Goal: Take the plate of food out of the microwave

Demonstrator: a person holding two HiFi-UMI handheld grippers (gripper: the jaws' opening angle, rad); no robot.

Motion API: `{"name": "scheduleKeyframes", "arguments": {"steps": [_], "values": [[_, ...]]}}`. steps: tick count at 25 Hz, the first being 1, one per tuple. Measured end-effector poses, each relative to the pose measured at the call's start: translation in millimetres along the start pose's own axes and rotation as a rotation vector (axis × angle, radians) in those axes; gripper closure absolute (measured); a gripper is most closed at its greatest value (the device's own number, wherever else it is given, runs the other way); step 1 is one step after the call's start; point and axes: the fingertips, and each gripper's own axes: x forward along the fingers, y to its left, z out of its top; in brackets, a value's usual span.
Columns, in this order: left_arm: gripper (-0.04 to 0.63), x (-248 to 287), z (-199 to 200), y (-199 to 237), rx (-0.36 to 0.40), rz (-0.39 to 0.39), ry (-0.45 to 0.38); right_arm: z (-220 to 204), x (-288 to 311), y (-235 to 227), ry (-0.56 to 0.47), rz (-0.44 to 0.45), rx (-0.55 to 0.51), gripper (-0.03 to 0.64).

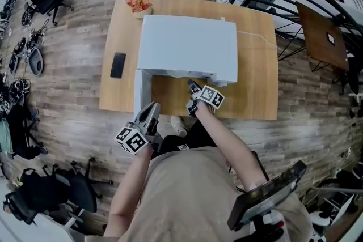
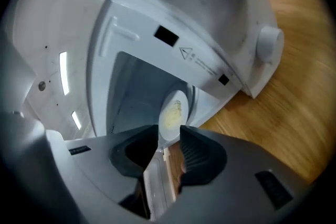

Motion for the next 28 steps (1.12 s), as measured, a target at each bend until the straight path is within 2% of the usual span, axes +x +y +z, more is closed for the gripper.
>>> {"name": "scheduleKeyframes", "arguments": {"steps": [5,7,8,10,18,23,26,28], "values": [[0.591,2.4,4.8,2.0,0.003,0.022,-0.003,-3.2,41.3,-25.8,0.010,-0.004,0.199,0.502],[0.591,2.5,3.5,5.2,0.000,0.031,0.006,-6.4,52.4,-26.1,0.012,0.012,0.247,0.502],[0.591,2.4,3.4,8.3,-0.002,0.038,0.008,-8.0,57.3,-24.4,0.014,0.017,0.251,0.502],[0.591,1.0,3.3,15.5,-0.007,0.051,0.007,-12.7,65.7,-22.9,0.018,0.013,0.262,0.442],[0.591,2.5,4.6,29.7,-0.005,0.067,0.006,-17.2,84.0,-38.1,-0.027,-0.058,0.390,0.442],[0.591,-1.2,7.5,31.8,-0.015,0.072,-0.001,-21.6,91.4,-42.4,-0.023,-0.095,0.416,0.443],[0.591,-5.1,4.4,35.7,-0.021,0.084,0.000,-24.0,93.3,-45.6,-0.013,-0.072,0.430,0.456],[0.591,-8.2,2.0,36.8,-0.027,0.088,-0.001,-23.0,92.0,-44.6,-0.008,-0.047,0.420,0.496]]}}
